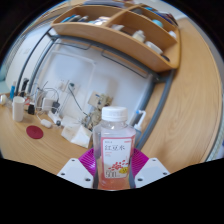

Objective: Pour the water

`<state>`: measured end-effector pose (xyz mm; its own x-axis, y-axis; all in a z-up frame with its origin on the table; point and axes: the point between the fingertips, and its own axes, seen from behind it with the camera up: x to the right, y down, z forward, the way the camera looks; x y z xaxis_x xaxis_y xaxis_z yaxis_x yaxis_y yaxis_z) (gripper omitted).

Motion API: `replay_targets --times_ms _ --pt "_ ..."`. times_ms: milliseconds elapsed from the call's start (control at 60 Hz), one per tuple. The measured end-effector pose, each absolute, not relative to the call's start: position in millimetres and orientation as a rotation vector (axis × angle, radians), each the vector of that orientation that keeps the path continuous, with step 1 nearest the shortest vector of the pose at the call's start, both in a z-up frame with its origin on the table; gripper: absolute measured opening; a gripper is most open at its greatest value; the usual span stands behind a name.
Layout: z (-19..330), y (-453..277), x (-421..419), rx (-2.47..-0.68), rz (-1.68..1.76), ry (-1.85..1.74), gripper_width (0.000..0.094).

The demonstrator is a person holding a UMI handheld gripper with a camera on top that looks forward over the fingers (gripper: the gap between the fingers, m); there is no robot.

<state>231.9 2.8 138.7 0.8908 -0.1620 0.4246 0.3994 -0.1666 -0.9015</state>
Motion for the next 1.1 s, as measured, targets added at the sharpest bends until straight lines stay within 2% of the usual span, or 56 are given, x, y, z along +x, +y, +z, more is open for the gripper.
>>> replay_targets --times_ms 250,433,733,900,1100 --pt "200.5 54.4 115.3 -1.442 -0.947 -0.732 0.0422" --pt "220.1 83.1 33.2 -1.261 -1.153 -0.988 0.0423" --pt "208.2 121.6 -67.3 -0.947 -1.421 -1.368 0.042" --pt "197.0 130.0 -98.6 -0.78 -1.553 -1.508 0.0421" --pt "184.5 136.8 -110.5 -0.668 -1.692 -1.6 0.0421"
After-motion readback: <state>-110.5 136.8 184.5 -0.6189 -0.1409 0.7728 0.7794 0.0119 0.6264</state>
